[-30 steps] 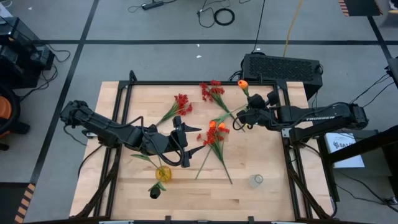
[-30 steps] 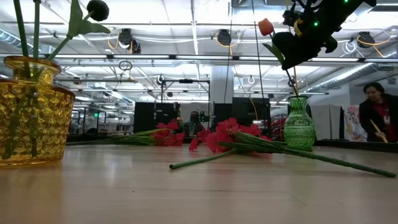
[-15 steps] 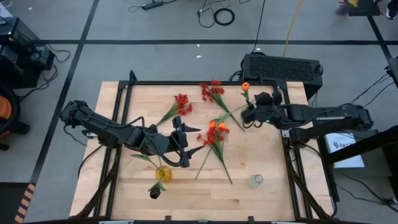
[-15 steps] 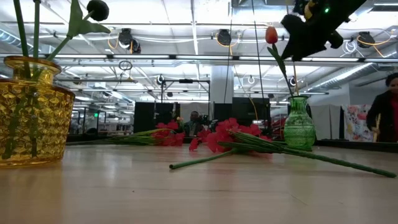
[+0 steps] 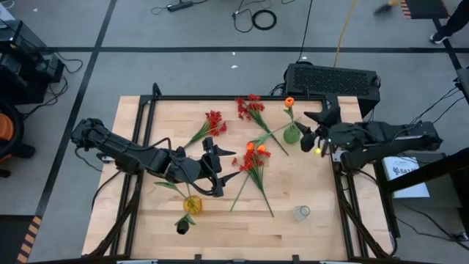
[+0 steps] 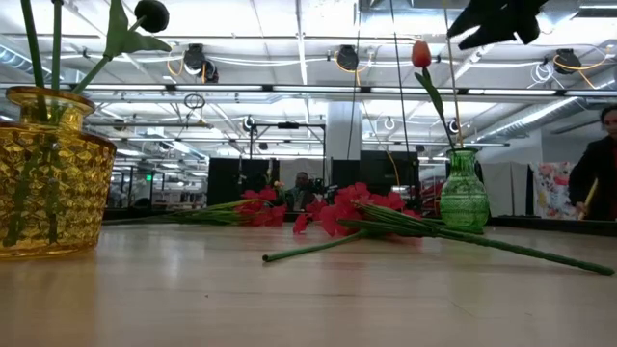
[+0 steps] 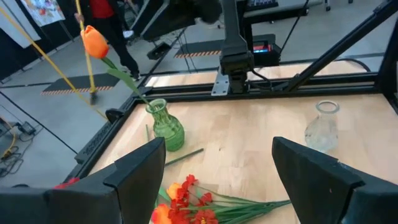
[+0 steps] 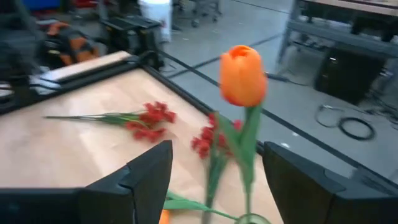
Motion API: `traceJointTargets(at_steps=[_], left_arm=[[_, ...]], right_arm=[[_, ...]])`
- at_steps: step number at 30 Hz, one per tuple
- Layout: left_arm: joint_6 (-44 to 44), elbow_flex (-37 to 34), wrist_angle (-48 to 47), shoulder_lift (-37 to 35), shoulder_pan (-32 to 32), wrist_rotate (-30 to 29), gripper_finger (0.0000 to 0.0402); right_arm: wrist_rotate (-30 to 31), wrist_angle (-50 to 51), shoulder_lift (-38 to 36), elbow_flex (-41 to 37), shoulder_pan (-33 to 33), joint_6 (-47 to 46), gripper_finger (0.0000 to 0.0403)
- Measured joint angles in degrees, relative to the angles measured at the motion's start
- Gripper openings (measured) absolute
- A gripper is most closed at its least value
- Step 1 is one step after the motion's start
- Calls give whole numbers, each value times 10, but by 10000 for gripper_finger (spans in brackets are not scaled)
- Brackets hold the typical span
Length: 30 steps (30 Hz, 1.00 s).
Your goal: Sort flowers into vase by color
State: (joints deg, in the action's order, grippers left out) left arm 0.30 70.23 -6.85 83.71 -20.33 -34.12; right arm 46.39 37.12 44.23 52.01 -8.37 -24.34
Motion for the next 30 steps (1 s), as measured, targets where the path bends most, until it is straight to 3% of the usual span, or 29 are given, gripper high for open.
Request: traceJointTargets(at_steps=[8, 17, 22, 30], left_arm=[[-14, 13, -15, 19, 21, 2, 302], [-14, 83, -91, 83, 35, 15, 302], [-15, 118, -132, 113, 59, 68, 302], [14, 134, -180, 125, 76, 227, 302]], right_arm=[[-2, -30, 15, 0, -117, -4, 242], [17, -30, 70, 0, -219, -68, 242], [52, -31, 103, 0, -257, -92, 242], [58, -42, 103, 0, -273, -95, 242]])
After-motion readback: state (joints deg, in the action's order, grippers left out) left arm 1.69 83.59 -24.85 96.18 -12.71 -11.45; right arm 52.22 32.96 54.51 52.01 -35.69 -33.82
